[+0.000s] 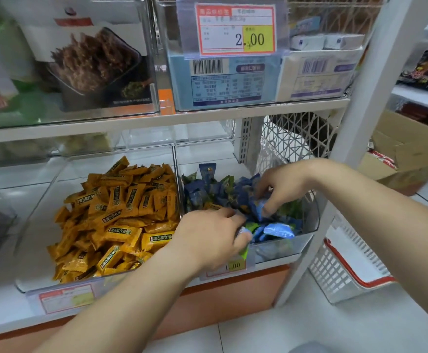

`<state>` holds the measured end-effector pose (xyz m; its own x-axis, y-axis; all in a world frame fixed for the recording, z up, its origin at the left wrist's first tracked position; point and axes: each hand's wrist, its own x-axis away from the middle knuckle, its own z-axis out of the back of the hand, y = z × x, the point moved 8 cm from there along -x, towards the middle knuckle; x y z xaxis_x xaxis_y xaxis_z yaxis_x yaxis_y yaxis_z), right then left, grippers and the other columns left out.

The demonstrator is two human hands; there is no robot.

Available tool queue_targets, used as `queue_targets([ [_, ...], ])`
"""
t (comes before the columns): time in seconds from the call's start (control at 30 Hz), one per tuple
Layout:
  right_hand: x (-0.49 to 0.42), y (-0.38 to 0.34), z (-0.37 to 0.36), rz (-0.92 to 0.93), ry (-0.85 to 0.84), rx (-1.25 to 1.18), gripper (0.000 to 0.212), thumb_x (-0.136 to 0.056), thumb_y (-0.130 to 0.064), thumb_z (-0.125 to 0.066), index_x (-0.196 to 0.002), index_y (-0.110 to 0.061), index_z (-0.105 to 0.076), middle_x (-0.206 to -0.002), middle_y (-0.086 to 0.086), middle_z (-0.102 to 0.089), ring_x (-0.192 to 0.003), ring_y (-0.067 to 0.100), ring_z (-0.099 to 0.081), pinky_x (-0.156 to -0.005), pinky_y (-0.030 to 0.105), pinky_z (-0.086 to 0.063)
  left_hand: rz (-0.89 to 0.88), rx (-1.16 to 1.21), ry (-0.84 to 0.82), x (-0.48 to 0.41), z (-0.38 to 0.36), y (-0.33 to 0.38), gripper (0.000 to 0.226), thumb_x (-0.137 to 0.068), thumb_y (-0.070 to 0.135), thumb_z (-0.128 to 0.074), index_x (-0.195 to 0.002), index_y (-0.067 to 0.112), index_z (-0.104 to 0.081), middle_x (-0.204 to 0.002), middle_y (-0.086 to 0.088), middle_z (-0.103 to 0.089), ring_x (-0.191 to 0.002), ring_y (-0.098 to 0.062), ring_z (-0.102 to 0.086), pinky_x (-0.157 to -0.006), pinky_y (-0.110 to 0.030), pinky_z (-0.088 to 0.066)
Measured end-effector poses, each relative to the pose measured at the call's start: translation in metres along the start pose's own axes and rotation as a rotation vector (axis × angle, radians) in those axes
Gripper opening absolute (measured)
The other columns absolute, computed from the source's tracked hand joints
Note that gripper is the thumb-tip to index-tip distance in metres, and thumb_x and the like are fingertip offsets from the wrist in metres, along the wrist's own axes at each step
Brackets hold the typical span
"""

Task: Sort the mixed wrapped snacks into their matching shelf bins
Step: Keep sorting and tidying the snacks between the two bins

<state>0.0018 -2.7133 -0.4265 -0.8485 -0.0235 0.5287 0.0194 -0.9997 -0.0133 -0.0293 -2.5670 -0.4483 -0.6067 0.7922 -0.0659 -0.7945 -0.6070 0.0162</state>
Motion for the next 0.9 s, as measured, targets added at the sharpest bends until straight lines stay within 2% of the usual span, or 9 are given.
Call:
queue_targets([
  [0.13,-0.01,-0.024,0.029,0.1,0.339,-0.254,0.021,-0.091,-0.041,-0.063,-0.106,-0.028,-0.07,-0.107,-0.009,-0.068,-0.095,0.012,-0.063,-0.08,0.031,-0.051,-0.01,-0.115,0.092,0.004,-0.001,-0.002,0.046,-0.101,0.053,-0.026,-0.122,0.03,-0.059,-0.115,0.006,-0.064,-0.098,-0.021,-0.064,-0.07,-0.031,-0.05],
  [0.3,-0.041,-0.039,-0.012,0.064,0.052,-0.048,0.028,-0.091,-0.035,-0.066,-0.115,-0.022,-0.07,-0.111,-0.001,-0.071,-0.101,0.021,-0.065,-0.091,0.038,-0.055,0.041,-0.228,0.105,0.007,-0.001,-0.011,0.051,-0.096,0.053,-0.024,-0.109,0.028,-0.067,-0.104,0.004,-0.069,-0.096,-0.023,-0.063,-0.082,-0.034,-0.043],
  [0.4,-0.047,-0.032,-0.02,0.049,-0.014,-0.026,0.035,-0.089,-0.025,-0.067,-0.124,-0.021,-0.067,-0.118,0.003,-0.068,-0.105,0.024,-0.065,-0.093,0.042,-0.055,0.034,-0.241,0.089,0.006,-0.002,-0.015,0.053,-0.096,0.054,-0.023,-0.105,0.027,-0.068,-0.105,0.005,-0.068,-0.097,-0.022,-0.062,-0.084,-0.035,-0.042],
  [0.47,-0.049,-0.029,-0.021,0.052,0.02,-0.035,0.031,-0.09,-0.02,-0.066,-0.121,-0.019,-0.069,-0.117,0.005,-0.069,-0.104,0.025,-0.064,-0.092,0.042,-0.055,0.033,-0.217,0.091,0.006,-0.002,-0.017,0.052,-0.096,0.054,-0.025,-0.105,0.027,-0.068,-0.107,0.005,-0.068,-0.1,-0.022,-0.062,-0.087,-0.036,-0.041],
  [0.57,-0.05,-0.023,-0.013,0.05,0.153,-0.067,0.018,-0.089,-0.014,-0.062,-0.099,-0.022,-0.075,-0.101,0.0,-0.071,-0.095,0.022,-0.064,-0.083,0.036,-0.057,0.039,-0.201,0.101,0.005,0.001,-0.018,0.051,-0.096,0.055,-0.026,-0.106,0.027,-0.066,-0.108,0.005,-0.068,-0.102,-0.022,-0.061,-0.09,-0.036,-0.04],
  [0.6,-0.05,-0.021,-0.013,0.048,0.153,-0.073,0.017,-0.088,-0.015,-0.063,-0.098,-0.023,-0.074,-0.098,-0.003,-0.07,-0.093,0.021,-0.064,-0.079,0.034,-0.055,0.041,-0.198,0.105,0.005,0.002,-0.018,0.05,-0.095,0.056,-0.027,-0.106,0.027,-0.066,-0.108,0.005,-0.068,-0.102,-0.022,-0.061,-0.09,-0.036,-0.04],
  [0.73,-0.052,-0.018,-0.026,0.063,0.044,-0.056,0.034,-0.09,-0.021,-0.064,-0.124,-0.027,-0.066,-0.104,-0.009,-0.066,-0.094,0.018,-0.061,-0.072,0.027,-0.048,0.037,-0.187,0.103,0.006,0.004,-0.017,0.048,-0.096,0.056,-0.029,-0.107,0.027,-0.065,-0.107,0.003,-0.068,-0.102,-0.022,-0.061,-0.089,-0.036,-0.04],
  [0.8,-0.056,-0.016,-0.025,0.063,0.065,-0.089,0.033,-0.09,-0.02,-0.065,-0.122,-0.027,-0.07,-0.103,-0.011,-0.067,-0.094,0.017,-0.061,-0.074,0.025,-0.047,0.033,-0.186,0.104,0.006,0.005,-0.017,0.048,-0.096,0.056,-0.029,-0.108,0.027,-0.065,-0.108,0.003,-0.068,-0.102,-0.022,-0.061,-0.089,-0.036,-0.04],
  [0.9,-0.058,-0.013,-0.019,0.067,0.156,-0.144,0.02,-0.086,-0.023,-0.073,-0.106,-0.027,-0.071,-0.084,-0.018,-0.059,-0.086,0.013,-0.059,-0.067,0.022,-0.042,0.034,-0.187,0.101,0.007,0.006,-0.017,0.048,-0.097,0.057,-0.029,-0.113,0.027,-0.064,-0.109,0.004,-0.068,-0.101,-0.022,-0.061,-0.088,-0.037,-0.042],
])
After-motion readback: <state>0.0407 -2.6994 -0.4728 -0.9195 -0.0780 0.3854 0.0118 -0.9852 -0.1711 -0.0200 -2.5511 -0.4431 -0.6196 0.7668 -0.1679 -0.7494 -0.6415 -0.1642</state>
